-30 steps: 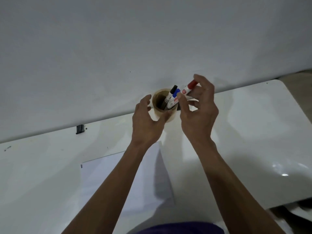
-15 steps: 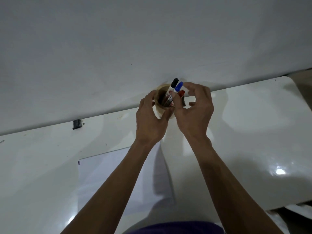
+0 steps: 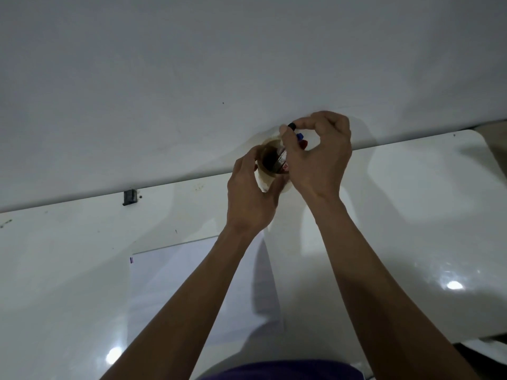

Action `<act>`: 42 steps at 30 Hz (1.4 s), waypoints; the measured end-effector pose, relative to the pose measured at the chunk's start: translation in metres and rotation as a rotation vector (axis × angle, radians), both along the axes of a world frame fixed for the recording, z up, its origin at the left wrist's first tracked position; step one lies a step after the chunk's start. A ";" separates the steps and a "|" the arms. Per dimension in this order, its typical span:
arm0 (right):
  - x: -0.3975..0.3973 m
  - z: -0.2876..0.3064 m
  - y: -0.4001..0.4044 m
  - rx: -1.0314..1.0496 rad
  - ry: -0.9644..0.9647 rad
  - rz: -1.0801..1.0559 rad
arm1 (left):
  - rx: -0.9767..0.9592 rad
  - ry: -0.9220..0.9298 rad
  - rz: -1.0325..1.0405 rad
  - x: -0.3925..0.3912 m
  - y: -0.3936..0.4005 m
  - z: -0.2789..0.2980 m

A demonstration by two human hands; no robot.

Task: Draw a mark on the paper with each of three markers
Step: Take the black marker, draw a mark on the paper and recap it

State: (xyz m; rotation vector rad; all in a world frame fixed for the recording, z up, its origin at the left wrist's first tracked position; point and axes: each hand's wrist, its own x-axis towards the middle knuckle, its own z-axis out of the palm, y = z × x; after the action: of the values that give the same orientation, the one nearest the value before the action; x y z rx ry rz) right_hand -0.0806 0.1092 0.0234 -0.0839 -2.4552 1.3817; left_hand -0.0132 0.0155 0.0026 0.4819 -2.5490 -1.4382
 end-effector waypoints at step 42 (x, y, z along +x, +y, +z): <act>0.303 0.018 -0.141 -0.755 -0.673 0.389 | 0.266 -0.148 0.025 0.305 -0.206 0.042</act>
State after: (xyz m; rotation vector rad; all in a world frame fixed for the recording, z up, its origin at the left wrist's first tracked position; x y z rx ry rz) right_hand 0.2222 -0.0323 0.0413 -0.2933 -2.3104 2.7741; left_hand 0.2917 -0.1906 0.0441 0.6814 -2.4589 -1.8054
